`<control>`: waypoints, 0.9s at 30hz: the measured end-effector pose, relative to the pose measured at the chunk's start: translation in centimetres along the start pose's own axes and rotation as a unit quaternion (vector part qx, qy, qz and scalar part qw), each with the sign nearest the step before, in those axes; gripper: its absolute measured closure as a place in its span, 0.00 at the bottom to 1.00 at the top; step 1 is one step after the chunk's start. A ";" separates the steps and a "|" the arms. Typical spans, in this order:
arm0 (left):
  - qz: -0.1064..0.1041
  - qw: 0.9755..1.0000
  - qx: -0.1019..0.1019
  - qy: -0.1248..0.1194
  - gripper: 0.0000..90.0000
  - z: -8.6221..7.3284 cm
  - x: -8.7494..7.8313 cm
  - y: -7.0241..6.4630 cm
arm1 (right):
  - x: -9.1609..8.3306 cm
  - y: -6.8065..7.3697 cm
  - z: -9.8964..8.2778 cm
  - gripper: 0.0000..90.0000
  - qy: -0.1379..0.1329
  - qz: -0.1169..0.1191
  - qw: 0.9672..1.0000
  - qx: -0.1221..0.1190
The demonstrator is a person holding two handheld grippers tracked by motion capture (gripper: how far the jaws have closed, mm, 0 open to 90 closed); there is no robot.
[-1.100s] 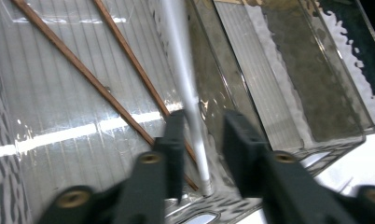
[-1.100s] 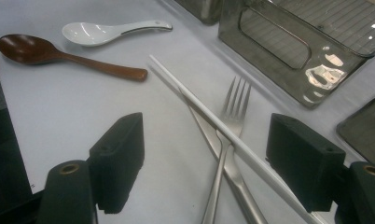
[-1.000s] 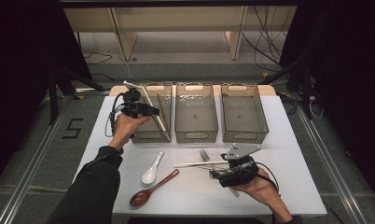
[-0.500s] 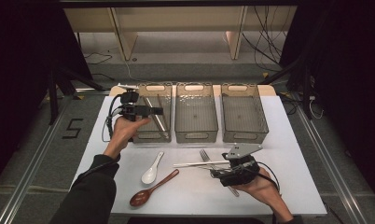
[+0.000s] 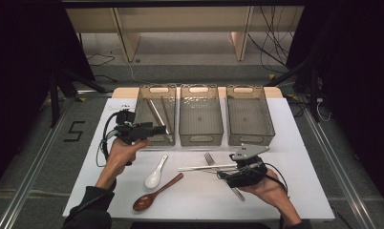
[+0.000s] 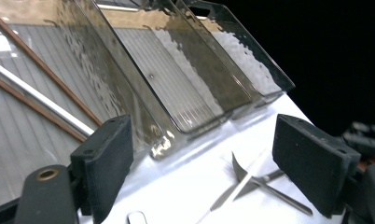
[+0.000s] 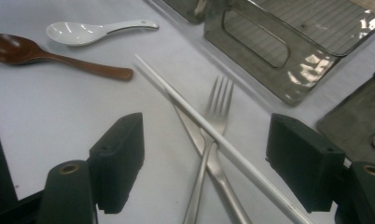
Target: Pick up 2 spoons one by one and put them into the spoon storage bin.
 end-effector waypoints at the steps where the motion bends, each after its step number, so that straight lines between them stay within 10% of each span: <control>1: -0.003 1.000 0.001 -0.001 0.22 -0.5 -0.1 0.0 | 0.0 -0.1 0.0 0.32 0.001 -0.003 1.000 0.001; 27: -0.005 0.996 0.076 -0.043 0.21 -6.3 -0.8 -2.9 | 3.6 -4.0 1.4 0.41 0.120 -0.013 0.992 -0.025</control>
Point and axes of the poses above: each handheld gripper's, and its own axes: x roughly forward along the jaws, z roughly out of its top, y roughly to its left, the point moved 2 cm from there along x, roughly forward along the jaws, and after that the axes turned 15 degrees about y, right-handed, at the moved point
